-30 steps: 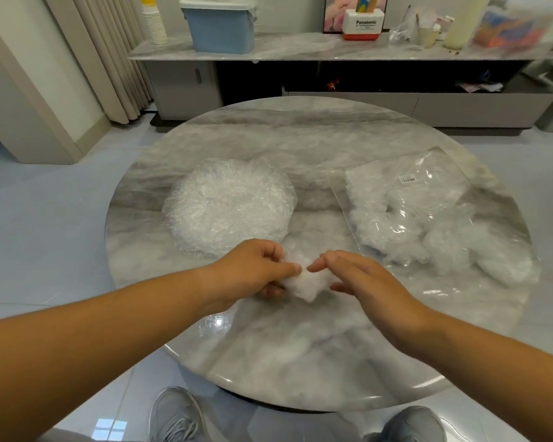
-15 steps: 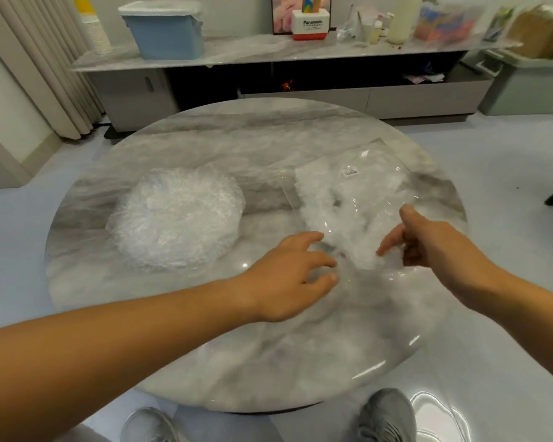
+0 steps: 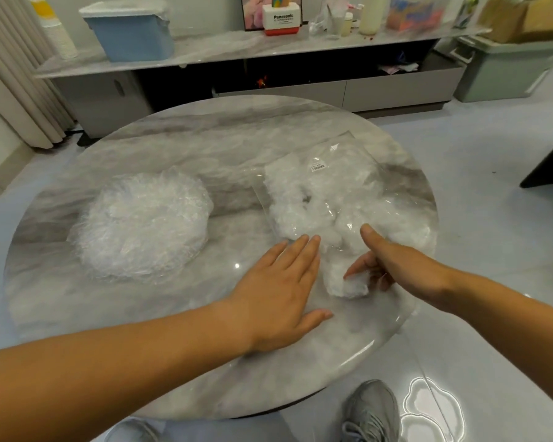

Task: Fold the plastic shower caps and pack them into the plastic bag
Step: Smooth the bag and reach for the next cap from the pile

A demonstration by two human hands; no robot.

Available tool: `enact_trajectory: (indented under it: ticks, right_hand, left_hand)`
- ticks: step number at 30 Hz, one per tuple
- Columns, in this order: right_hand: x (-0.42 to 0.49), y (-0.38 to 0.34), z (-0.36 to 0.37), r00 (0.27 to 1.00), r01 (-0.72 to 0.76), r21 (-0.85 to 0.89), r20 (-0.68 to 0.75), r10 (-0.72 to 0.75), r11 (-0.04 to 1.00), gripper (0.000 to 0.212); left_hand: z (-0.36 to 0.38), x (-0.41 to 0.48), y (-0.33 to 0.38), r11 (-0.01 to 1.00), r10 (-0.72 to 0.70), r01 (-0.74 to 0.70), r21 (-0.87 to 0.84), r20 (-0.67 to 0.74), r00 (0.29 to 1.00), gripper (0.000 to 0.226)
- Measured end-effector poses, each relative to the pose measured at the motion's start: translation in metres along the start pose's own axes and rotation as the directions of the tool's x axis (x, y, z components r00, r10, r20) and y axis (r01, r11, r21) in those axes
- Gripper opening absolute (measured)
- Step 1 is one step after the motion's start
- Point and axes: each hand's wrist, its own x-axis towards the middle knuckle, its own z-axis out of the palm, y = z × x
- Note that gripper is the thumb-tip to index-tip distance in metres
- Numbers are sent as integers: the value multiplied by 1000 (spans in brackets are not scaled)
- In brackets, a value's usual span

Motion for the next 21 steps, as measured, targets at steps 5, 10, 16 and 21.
enact_trajectory:
  ticks: [5,10,16,21]
  right_hand:
    - [5,-8,14,996,-78,541,10,86,837,73]
    - [-5,-10,34,982,-70,842,-36,186,536,67]
    - [-1,-7,49,985,-120,846,35,171,520,85]
    - [9,-18,56,991,-122,866,85,99,485,97]
  left_hand:
    - [-6,2,-1,998,21,-20,-67,21,1000,92]
    - [-6,-2,-4,993,32,-19,-117,109,993,93]
    - [-4,-5,-7,971,73,-39,-235,134,988,95]
    - [-9,-7,-7,941,91,-48,-334,116,989,94]
